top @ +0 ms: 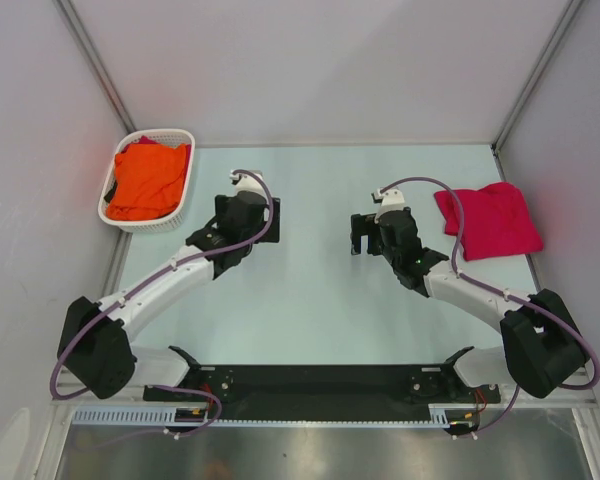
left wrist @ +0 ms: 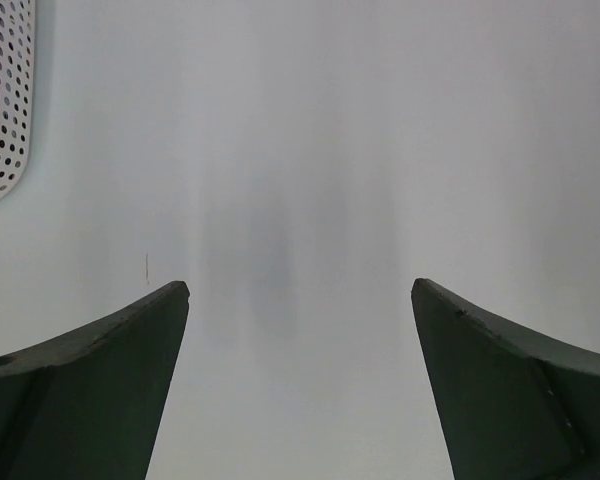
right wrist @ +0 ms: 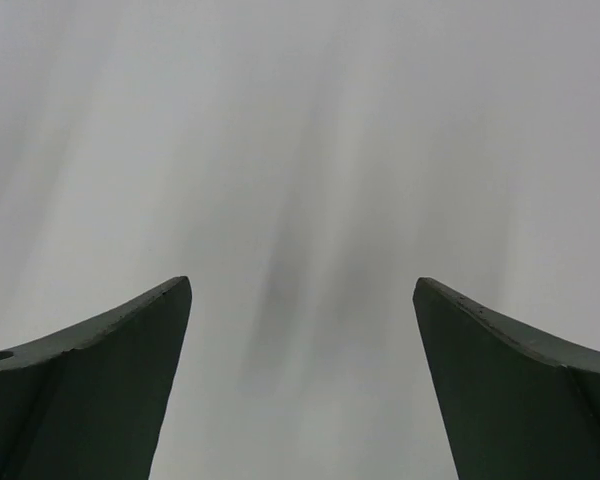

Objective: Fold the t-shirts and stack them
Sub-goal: Grab crumpled tshirt from bin with the left arm

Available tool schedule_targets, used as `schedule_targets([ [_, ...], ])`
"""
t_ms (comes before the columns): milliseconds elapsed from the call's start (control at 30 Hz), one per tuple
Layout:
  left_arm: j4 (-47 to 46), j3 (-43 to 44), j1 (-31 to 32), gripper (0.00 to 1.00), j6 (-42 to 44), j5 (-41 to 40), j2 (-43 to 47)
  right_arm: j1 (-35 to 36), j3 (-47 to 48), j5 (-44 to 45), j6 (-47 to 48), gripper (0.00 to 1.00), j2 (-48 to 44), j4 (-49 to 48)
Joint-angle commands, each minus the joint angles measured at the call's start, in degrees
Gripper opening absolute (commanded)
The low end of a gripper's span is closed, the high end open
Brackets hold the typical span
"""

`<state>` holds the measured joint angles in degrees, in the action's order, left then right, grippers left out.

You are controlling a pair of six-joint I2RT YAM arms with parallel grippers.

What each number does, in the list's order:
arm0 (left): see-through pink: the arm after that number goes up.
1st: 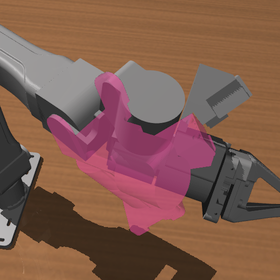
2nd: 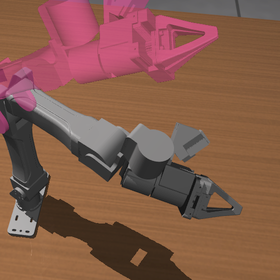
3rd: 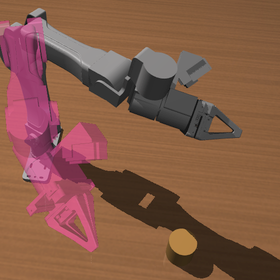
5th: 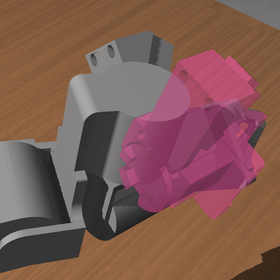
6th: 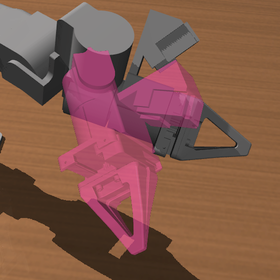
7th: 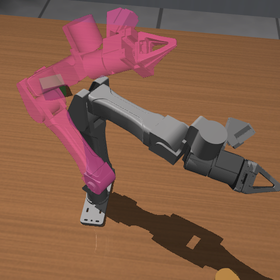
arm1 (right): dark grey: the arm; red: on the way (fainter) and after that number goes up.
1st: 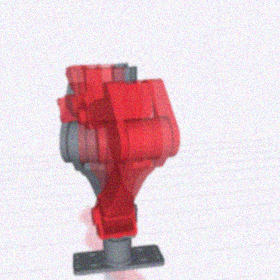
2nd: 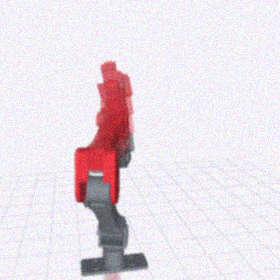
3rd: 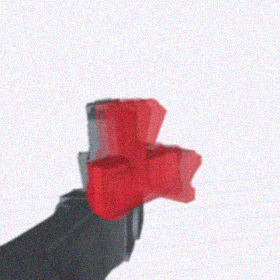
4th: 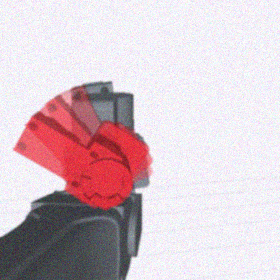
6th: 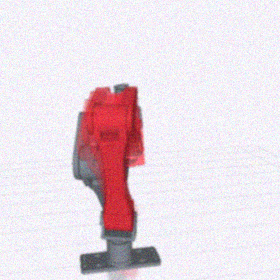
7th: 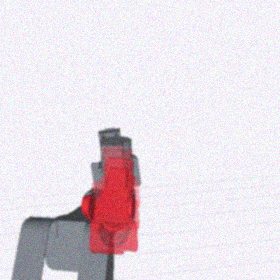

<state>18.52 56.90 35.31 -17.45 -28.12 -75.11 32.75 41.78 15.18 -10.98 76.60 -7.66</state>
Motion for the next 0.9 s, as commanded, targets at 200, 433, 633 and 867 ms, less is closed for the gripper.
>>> schedule_targets([
  [200, 1.8, 2.7, 0.3, 1.00, -0.7, -1.6, -2.5, -0.1, 0.5, 0.6, -0.5, 1.00, 0.5, -1.7],
  [433, 1.5, 2.9, -0.2, 1.00, 1.2, -5.5, -5.4, -0.1, 0.7, 0.4, -0.5, 1.00, 0.8, -1.4],
  [633, 14.1, 16.3, -11.4, 1.00, -1.8, -12.3, -14.3, -0.1, 1.0, 0.5, -0.4, 1.00, 0.8, -0.8],
  [867, 22.8, 40.3, -26.4, 1.00, -7.0, -5.8, -23.3, -0.2, 1.2, -0.4, -0.3, 1.00, 1.3, -0.8],
])
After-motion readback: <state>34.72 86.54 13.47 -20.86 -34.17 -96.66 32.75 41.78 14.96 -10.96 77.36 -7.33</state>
